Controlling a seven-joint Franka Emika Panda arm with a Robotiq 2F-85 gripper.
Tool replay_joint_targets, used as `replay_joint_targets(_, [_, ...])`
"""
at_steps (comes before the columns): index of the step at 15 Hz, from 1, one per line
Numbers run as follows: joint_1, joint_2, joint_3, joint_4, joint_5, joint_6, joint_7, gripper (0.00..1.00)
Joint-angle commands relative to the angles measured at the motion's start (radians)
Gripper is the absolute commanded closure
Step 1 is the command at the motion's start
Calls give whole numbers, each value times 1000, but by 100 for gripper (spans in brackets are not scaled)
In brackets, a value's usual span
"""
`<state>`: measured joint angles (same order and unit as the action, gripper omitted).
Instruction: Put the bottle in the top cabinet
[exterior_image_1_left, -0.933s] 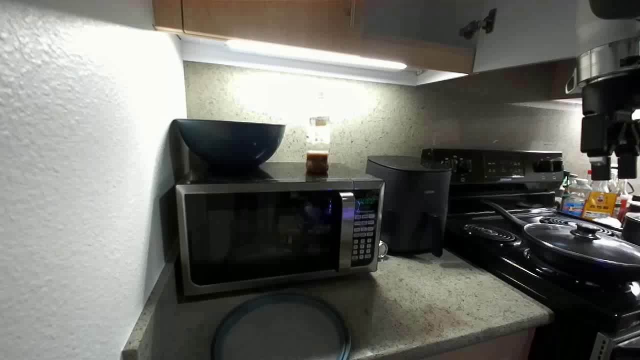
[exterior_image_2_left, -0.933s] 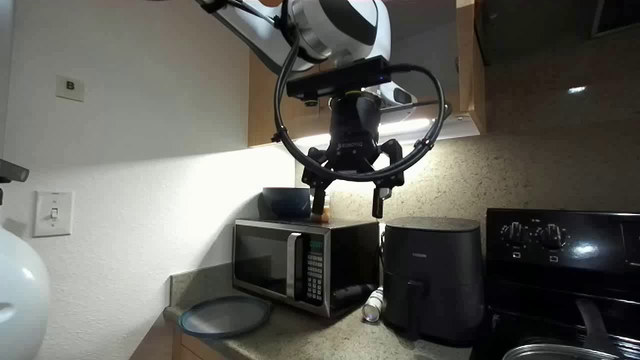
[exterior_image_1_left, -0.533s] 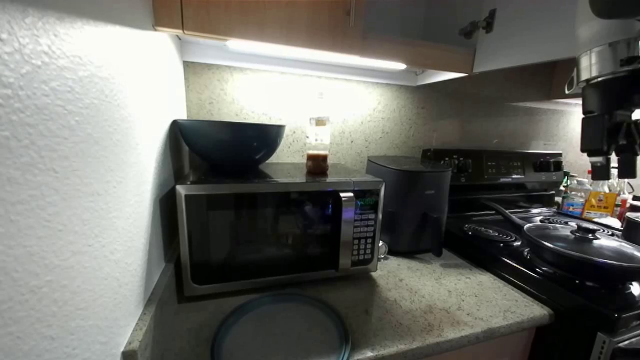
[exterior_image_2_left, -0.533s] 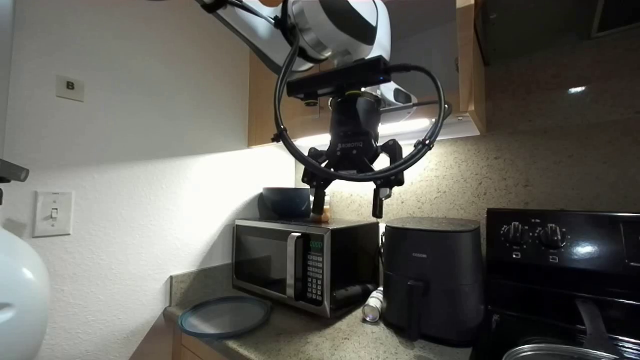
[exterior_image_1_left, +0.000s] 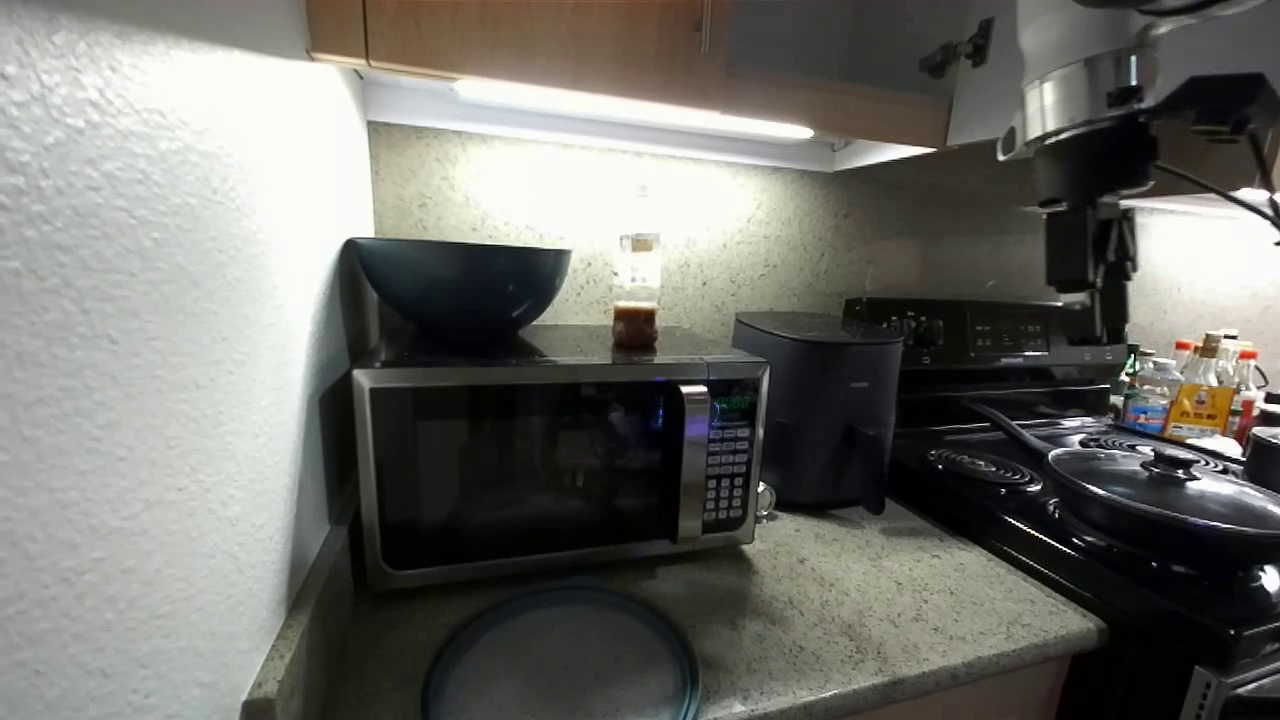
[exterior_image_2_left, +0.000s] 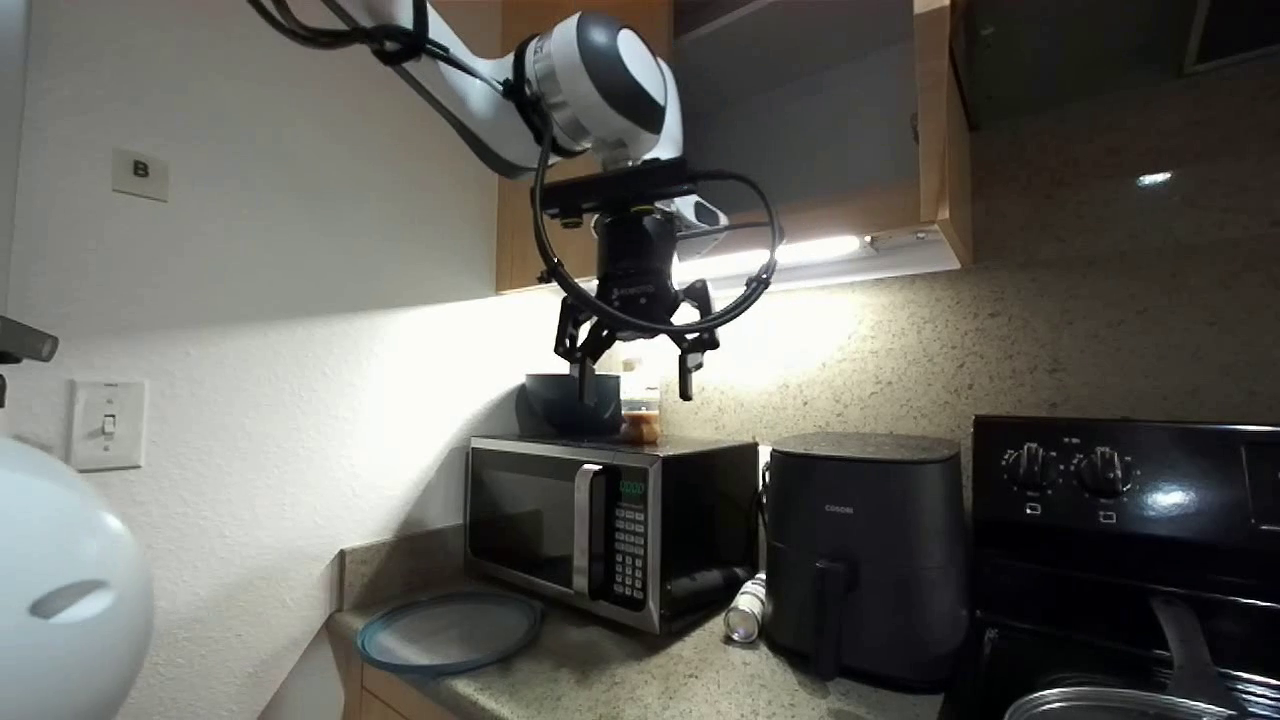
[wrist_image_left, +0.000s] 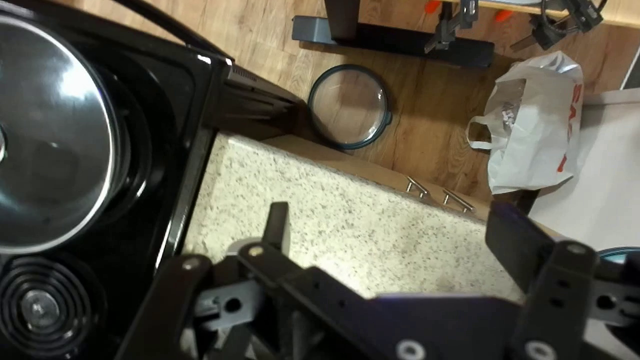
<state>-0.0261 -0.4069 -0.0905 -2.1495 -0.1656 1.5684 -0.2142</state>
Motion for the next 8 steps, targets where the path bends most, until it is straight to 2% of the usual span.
replay_joint_targets(1, [72,122,89,139,-34,-4,-29,0])
replay_joint_targets(4, [108,173,132,216,-58,-14,-54,0])
replay_joint_targets(5, [102,136,126,164,-22,-1,-1,0])
replay_joint_targets(8, [111,170,140,206,-39,-3,-9,0])
